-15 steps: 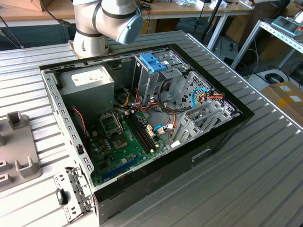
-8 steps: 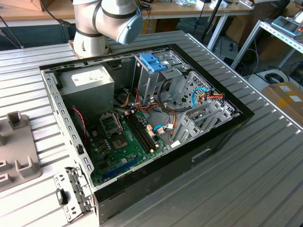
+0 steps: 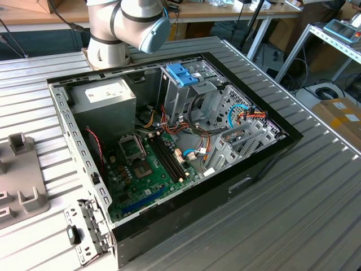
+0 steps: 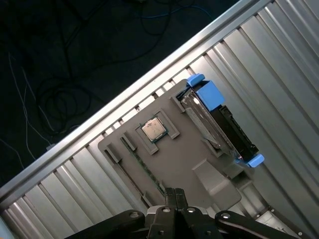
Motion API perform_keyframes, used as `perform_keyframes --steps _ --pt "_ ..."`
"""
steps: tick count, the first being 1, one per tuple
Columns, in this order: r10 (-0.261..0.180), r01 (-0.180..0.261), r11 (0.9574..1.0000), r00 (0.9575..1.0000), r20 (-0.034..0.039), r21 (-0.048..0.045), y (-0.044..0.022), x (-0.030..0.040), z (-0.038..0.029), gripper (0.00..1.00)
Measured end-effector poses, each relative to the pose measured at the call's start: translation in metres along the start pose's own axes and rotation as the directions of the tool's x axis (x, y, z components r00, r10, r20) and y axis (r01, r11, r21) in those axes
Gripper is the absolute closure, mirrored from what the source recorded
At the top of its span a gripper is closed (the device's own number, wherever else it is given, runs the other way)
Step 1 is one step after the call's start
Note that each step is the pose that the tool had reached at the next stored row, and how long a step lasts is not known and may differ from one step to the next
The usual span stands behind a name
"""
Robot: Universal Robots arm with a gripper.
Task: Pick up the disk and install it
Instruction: 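Pick up the disk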
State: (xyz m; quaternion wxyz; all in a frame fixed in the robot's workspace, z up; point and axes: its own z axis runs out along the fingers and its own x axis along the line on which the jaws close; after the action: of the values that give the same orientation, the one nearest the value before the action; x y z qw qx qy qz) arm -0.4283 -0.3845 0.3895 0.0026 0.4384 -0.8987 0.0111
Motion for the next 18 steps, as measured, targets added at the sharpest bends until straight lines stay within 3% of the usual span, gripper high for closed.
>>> perform_keyframes --steps 18 --pt "-0.016 0.016 0.9999 0.9999 -0.0013 0.0014 0.0 0.0 0.0 0.9"
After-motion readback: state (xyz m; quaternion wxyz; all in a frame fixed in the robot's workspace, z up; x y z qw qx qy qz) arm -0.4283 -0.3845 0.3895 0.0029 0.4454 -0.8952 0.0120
